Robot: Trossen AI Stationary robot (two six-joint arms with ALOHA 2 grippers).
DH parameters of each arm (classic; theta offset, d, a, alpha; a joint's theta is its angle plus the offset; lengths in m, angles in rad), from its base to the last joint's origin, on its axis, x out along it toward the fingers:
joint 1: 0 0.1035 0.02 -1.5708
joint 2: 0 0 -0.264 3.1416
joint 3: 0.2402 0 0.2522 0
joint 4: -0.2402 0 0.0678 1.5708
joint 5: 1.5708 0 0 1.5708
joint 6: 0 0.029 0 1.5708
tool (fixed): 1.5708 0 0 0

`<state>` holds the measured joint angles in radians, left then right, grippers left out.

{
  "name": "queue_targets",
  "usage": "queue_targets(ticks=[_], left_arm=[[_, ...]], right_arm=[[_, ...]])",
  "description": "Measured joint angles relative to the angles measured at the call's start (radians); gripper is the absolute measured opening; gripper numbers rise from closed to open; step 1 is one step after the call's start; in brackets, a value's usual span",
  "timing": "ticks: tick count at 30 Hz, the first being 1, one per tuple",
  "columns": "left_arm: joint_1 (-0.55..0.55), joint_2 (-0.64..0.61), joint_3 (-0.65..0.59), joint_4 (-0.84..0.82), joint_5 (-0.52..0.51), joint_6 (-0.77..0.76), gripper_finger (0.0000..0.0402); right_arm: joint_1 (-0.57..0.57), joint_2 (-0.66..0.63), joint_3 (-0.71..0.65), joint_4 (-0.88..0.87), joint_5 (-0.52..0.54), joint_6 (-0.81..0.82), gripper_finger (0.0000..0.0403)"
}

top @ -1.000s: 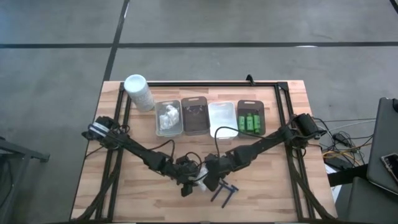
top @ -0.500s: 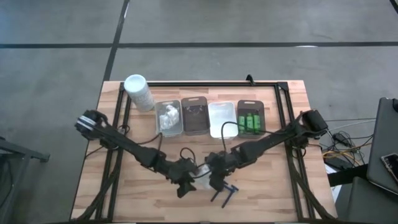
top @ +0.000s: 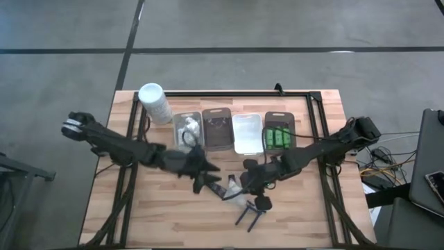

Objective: Pick & Place Travel size toiletries
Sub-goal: Put the cotton pack in the left white bin

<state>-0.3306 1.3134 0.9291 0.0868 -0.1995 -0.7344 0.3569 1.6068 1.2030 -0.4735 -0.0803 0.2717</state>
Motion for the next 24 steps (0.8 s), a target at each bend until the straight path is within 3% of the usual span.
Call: queue_targets(ticks=[7,10,24], left_arm=[[0.263,0.063,0.002,0.061,0.465,0.006,0.0223],[0.328,0.105,0.005,0.139,0.59,-0.025,0.0223],[0.362,0.192,0.022,0.134,0.633,0.264,0.0223]], right_arm=[[-0.021,-0.014,0.002,-0.005,0.001,-0.137,0.0017],[-0.042,-0.015,0.003,-0.007,0.004,-0.148,0.0018],[-0.116,-0.014,0.003,-0.032,0.004,-0.17,0.0018]])
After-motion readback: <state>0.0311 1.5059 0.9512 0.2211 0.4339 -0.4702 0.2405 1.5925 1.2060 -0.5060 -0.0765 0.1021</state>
